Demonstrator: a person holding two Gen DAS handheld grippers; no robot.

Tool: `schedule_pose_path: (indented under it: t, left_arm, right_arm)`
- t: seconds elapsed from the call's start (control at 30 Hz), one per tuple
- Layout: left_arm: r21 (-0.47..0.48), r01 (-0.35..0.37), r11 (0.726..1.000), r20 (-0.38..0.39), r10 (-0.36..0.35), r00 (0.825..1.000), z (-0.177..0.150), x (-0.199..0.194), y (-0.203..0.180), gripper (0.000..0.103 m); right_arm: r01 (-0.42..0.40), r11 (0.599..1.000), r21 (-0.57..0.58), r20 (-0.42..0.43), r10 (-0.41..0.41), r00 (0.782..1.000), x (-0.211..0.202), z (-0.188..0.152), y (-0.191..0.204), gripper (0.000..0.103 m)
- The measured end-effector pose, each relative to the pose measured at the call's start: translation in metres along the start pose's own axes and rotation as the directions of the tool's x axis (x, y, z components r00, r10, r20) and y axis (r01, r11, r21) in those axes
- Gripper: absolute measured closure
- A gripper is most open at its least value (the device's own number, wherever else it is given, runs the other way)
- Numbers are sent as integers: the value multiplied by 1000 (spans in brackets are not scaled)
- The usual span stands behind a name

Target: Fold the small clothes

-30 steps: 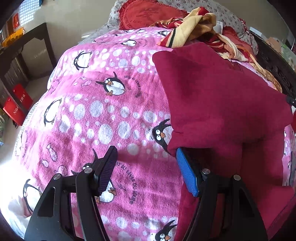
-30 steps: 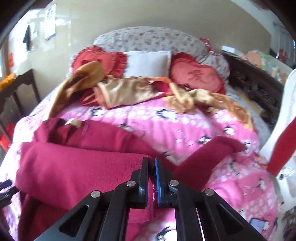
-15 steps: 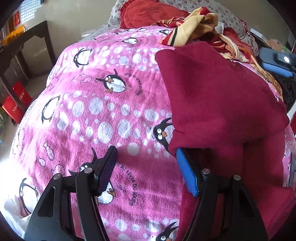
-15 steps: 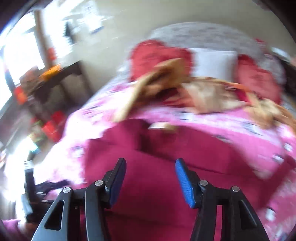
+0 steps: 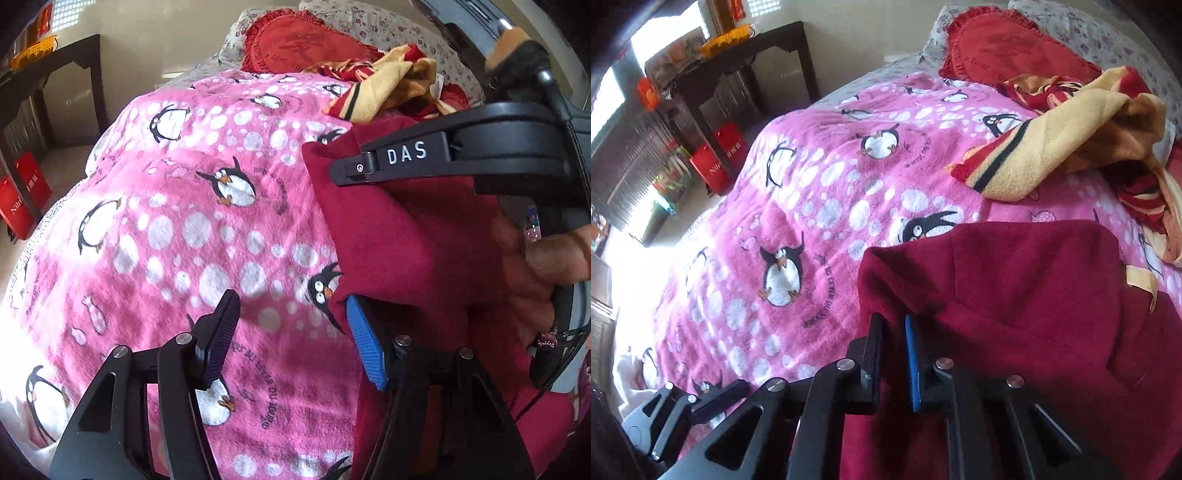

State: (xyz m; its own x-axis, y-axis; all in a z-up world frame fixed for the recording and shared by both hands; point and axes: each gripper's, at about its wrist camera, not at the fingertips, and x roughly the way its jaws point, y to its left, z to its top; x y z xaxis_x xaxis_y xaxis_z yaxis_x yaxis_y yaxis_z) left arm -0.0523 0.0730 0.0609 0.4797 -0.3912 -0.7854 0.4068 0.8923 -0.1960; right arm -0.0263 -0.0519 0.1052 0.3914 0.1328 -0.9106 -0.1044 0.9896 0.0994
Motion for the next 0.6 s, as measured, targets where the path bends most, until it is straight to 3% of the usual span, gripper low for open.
schedule_pose_path:
  t: [0.17,0.3,0.37,0.47,0.53,0.6]
  left_arm:
    - [-62,-39,997,37,41,998,18,-23,33,43]
    - [-95,-149,984,0,150,989,17,-18,52,43]
    - [-139,-130,982,-50,124,991,13,-14,62,43]
    - [-144,-113,983,-15,112,994,11,-30,62,43]
    - [-111,-112,987,24,115,993,14,-42,53,43]
    - [-68,-103,992,57,107,993,19,-49,40,43]
  right_arm:
    - [-109,994,-8,89,109,990,-23,22,19,96]
    - [-185,982,25,129,181,975,-11,37,37,97]
    - [-233,971,53,122,225,967,11,34,43,97]
    - [-219,974,52,72,215,974,19,21,45,97]
    - [-208,978,13,107,205,973,-5,6,40,88]
    - [-149,989,11,142,146,979,-32,-12,21,55]
